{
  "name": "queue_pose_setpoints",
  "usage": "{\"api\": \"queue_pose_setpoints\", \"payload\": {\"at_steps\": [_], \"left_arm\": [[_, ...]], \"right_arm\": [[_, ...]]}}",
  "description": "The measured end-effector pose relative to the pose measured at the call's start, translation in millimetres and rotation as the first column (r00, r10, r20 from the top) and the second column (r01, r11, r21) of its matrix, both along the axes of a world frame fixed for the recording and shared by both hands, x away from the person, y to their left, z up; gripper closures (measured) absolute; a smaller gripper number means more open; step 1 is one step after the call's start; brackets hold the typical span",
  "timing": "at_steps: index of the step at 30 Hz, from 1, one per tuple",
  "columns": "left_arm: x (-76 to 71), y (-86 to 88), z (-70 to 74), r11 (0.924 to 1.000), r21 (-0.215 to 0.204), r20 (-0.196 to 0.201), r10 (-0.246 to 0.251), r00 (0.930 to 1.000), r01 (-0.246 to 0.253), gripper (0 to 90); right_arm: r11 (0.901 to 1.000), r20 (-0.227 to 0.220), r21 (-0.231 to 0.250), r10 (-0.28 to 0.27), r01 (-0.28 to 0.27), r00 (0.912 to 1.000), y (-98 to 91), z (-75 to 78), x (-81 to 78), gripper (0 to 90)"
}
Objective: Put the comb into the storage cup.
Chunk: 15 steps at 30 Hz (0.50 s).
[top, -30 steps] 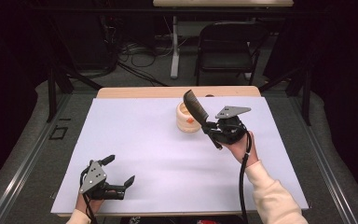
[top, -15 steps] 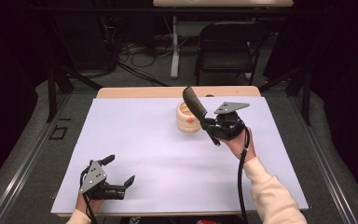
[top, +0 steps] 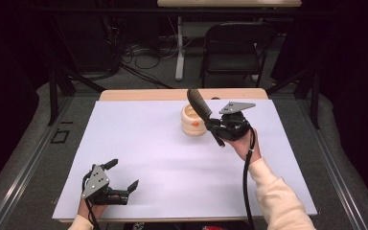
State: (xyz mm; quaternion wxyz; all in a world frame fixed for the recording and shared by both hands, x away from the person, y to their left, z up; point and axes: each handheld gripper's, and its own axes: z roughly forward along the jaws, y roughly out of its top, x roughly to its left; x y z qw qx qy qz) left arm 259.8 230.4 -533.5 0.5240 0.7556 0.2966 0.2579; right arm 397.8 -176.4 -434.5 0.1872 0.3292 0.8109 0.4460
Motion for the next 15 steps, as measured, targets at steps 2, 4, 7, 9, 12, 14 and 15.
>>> {"api": "queue_pose_setpoints", "payload": {"at_steps": [2,4,7,9,12,14,15], "left_arm": [[0.0,0.0,0.0,1.0000,-0.001,0.000,0.000,1.0000,0.000,0.2],[0.1,0.0,0.0,1.0000,-0.001,0.000,0.000,1.0000,0.000,0.2],[0.2,-0.2,-0.1,1.0000,-0.001,-0.001,-0.001,1.0000,0.001,0.2],[0.2,-0.3,-0.1,1.0000,-0.001,-0.002,-0.001,1.0000,0.001,0.2],[0.3,-0.2,-0.1,1.0000,-0.001,-0.002,0.000,1.0000,0.000,0.2],[0.2,-0.1,0.0,1.0000,-0.001,-0.001,0.000,1.0000,0.000,0.2],[0.2,-0.1,0.0,1.0000,-0.001,-0.001,0.000,1.0000,0.000,0.2]], "right_arm": [[1.0000,-0.001,0.004,0.000,0.000,1.0000,0.8,0.4,1.0,72.4],[1.0000,0.001,0.004,0.001,-0.001,1.0000,1.4,0.7,2.0,72.4],[1.0000,0.000,0.005,0.000,0.000,1.0000,2.3,1.6,3.2,72.4],[1.0000,0.001,0.007,-0.002,0.002,1.0000,2.9,2.3,3.7,72.4],[1.0000,0.001,0.008,0.000,0.000,1.0000,3.8,3.7,5.2,72.4],[1.0000,0.003,0.009,0.000,0.000,1.0000,4.3,5.0,6.2,72.4],[1.0000,0.004,0.010,-0.002,0.002,1.0000,4.6,5.8,6.5,72.4]]}}
